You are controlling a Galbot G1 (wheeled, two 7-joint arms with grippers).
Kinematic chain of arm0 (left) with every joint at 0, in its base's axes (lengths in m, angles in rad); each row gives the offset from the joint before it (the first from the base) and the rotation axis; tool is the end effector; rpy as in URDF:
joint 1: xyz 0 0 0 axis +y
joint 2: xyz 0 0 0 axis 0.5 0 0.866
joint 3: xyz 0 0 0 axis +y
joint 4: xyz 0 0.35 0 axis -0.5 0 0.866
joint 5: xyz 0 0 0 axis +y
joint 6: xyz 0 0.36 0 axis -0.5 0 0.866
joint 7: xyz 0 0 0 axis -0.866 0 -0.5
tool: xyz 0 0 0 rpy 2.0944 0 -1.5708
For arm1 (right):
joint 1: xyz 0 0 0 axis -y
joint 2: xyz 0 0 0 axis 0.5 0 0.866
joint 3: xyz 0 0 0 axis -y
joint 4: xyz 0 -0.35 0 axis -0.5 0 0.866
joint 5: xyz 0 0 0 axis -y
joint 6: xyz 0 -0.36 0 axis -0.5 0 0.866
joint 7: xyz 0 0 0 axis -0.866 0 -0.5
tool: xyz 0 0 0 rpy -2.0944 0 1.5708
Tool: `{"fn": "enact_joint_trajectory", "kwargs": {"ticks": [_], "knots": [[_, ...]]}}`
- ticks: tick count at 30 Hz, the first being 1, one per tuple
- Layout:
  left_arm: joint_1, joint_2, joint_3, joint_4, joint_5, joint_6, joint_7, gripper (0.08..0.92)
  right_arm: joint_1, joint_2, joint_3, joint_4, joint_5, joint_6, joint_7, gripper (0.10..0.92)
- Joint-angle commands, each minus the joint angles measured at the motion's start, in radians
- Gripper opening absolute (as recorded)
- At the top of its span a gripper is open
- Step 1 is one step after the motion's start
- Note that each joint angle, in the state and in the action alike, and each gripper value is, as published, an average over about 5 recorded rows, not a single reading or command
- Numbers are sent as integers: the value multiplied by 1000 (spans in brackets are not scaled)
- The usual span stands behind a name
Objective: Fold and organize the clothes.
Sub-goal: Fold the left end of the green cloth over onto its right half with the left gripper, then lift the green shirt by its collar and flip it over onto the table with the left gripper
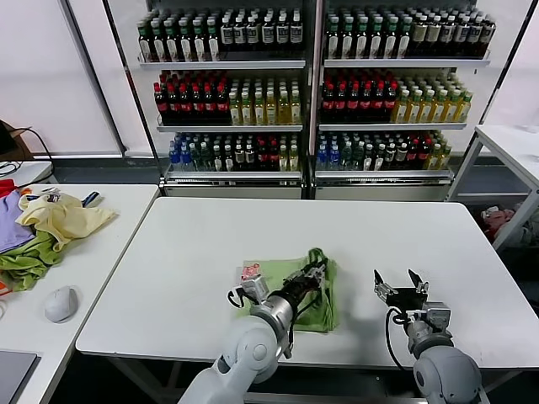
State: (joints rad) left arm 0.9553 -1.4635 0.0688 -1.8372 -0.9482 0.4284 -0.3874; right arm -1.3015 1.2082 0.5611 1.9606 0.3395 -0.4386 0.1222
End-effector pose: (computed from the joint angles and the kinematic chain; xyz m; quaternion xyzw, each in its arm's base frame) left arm 0.3121 -0.1655 -0.2469 -0.2442 -0.8953 0.2870 0.2374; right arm 0.2730 -0.0873 -0.2724 -0.0126 -0.9875 0.0289 0.1546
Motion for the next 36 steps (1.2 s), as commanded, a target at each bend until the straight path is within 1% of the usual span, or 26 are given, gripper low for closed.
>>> {"fn": "enact_joint_trajectory", "kwargs": {"ticks": [1, 4, 7, 10, 13, 16, 20, 29, 33, 36], "knots": [[28, 9, 44, -27, 101, 0, 77, 441, 5, 0, 0, -9, 1, 2, -1, 823], [68, 51, 3, -75, 165, -15, 75, 528, 9, 1, -2, -12, 1, 2, -1, 823], [112, 96, -78, -108, 280, -43, 54, 614, 13, 2, -3, -15, 2, 2, -1, 823], [154, 142, -155, -127, 393, -65, 23, 701, 17, 2, -6, -19, 1, 3, -1, 823], [192, 179, -192, -127, 505, -70, -4, 777, 21, 4, -11, -23, 0, 4, -1, 823], [219, 188, -199, -107, 558, -67, -28, 815, 25, 8, -15, -26, -2, 4, -1, 823], [226, 167, -187, -57, 592, -60, -53, 822, 25, 13, -20, -28, -6, 4, 0, 823], [193, 118, -156, 55, 645, -16, -126, 823, 8, 14, -11, -19, -9, 9, 0, 823], [196, 110, -136, 69, 649, -10, -131, 820, 7, 14, -10, -15, -10, 10, -1, 823], [200, 108, -127, 67, 640, -15, -118, 777, 8, 14, -9, -10, -10, 10, -1, 823]]}}
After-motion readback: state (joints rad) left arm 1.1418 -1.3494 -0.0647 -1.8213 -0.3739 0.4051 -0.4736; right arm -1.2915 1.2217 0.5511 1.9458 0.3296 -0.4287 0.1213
